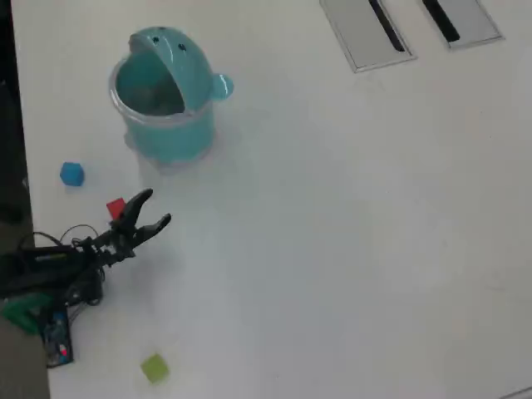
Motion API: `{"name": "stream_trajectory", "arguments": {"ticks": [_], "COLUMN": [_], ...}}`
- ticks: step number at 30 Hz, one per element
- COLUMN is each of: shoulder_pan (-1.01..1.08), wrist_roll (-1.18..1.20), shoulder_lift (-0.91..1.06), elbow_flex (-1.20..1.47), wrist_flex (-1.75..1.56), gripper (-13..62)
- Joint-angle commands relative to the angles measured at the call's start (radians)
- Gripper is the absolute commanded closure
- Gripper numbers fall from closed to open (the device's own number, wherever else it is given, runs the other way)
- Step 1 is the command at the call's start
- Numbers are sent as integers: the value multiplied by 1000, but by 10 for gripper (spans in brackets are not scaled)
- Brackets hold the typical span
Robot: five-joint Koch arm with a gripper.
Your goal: Grasp RGB lego blocks and put them in the bin one by one.
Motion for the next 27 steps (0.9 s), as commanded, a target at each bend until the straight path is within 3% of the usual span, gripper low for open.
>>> {"name": "stream_trajectory", "arguments": {"ticks": [1, 27], "shoulder_pan": [-17, -241], "wrist_roll": [-48, -325], "shoulder_lift": [64, 71], "elbow_flex": [31, -164], "wrist_flex": [-104, 12], "gripper": [186, 185]}}
